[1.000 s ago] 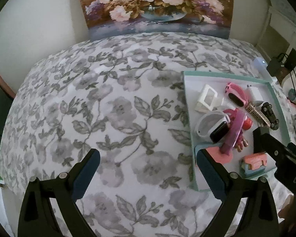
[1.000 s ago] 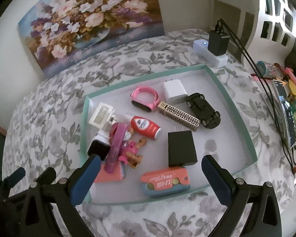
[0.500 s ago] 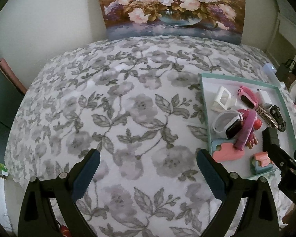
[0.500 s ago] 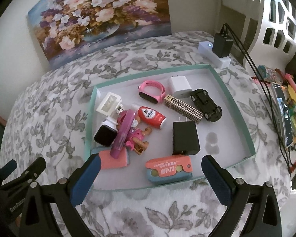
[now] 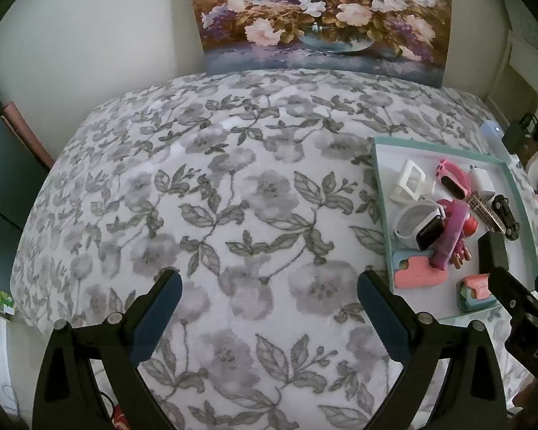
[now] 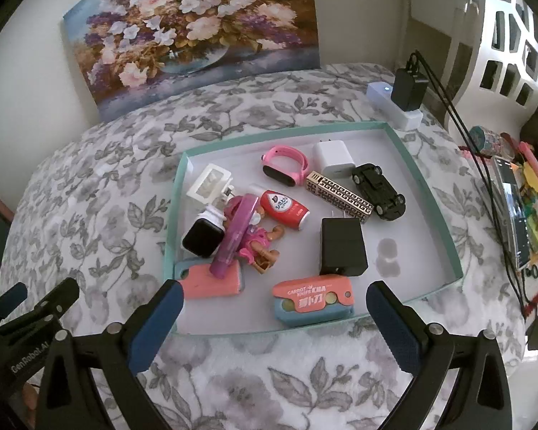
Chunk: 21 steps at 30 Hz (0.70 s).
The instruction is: Organize rigid objects
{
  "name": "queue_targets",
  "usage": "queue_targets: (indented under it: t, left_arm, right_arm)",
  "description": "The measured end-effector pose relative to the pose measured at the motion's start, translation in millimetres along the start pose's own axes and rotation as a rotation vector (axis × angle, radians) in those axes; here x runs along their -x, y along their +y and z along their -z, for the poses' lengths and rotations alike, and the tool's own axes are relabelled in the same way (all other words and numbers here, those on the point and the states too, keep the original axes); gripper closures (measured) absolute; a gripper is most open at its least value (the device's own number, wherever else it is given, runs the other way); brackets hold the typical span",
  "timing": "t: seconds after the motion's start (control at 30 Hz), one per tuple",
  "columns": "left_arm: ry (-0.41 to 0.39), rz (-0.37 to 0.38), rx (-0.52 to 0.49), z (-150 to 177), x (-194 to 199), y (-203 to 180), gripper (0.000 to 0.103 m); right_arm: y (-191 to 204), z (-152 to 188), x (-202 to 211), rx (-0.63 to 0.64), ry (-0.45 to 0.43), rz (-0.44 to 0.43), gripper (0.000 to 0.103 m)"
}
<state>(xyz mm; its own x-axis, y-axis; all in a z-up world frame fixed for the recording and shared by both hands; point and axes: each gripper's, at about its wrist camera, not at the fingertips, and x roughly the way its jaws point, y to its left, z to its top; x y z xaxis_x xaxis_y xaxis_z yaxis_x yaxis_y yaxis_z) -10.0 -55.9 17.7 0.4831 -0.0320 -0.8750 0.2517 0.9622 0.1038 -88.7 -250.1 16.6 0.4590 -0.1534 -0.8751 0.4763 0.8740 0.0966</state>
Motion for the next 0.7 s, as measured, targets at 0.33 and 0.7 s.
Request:
queue_targets:
  t: [0.33,0.7]
  left_arm:
    - [0.005,-0.009,0.003,-0.9,-2.3,1.8,0.005]
    - [0.005,0.007,-0.003,-1.2,-0.3,3.1,0.005]
  right_arm:
    - [-1.3,-1.2,0.6,0.002,-0.001,-0.003,0.000]
    - [-2.1,-2.6,-0.1,0.003,-0.003,-0.002,0.000]
